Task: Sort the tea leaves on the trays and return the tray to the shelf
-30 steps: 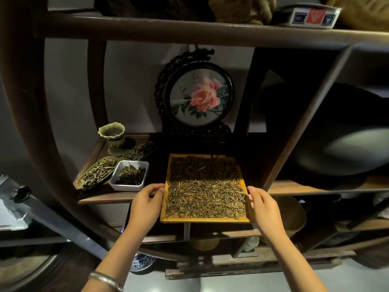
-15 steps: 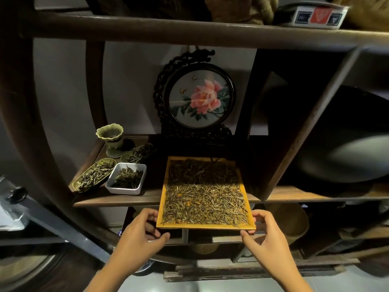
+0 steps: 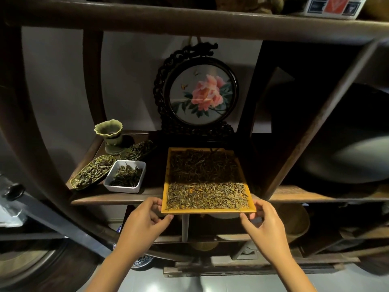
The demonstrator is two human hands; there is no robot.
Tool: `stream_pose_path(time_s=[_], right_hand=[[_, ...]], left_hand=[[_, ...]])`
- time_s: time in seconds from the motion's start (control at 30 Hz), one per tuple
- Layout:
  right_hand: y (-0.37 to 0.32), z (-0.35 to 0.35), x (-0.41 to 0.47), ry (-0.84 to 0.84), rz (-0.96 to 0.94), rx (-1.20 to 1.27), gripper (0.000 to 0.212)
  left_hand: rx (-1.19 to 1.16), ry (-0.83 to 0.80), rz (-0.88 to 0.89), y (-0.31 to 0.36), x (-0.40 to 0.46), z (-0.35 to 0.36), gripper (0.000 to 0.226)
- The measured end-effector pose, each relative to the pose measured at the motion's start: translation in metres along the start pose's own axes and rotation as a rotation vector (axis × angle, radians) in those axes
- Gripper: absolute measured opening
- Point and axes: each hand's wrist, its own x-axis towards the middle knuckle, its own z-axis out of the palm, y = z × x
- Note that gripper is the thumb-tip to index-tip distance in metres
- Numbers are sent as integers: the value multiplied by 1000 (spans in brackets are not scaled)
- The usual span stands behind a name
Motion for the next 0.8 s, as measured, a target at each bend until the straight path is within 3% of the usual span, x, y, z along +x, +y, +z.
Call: stream_pose_path(time_s=[0.4,0.7,0.8], right_hand=[[4,16,16,65,4,-44,36],[0,23,5,99,55,-25,44],[-3,29,-5,130,72,-13,36]], left_hand=[[47,112,-38,6,17,8,21],[97,94,-25,2,11,7,25],[133,53,-10,-3,10,7,26]])
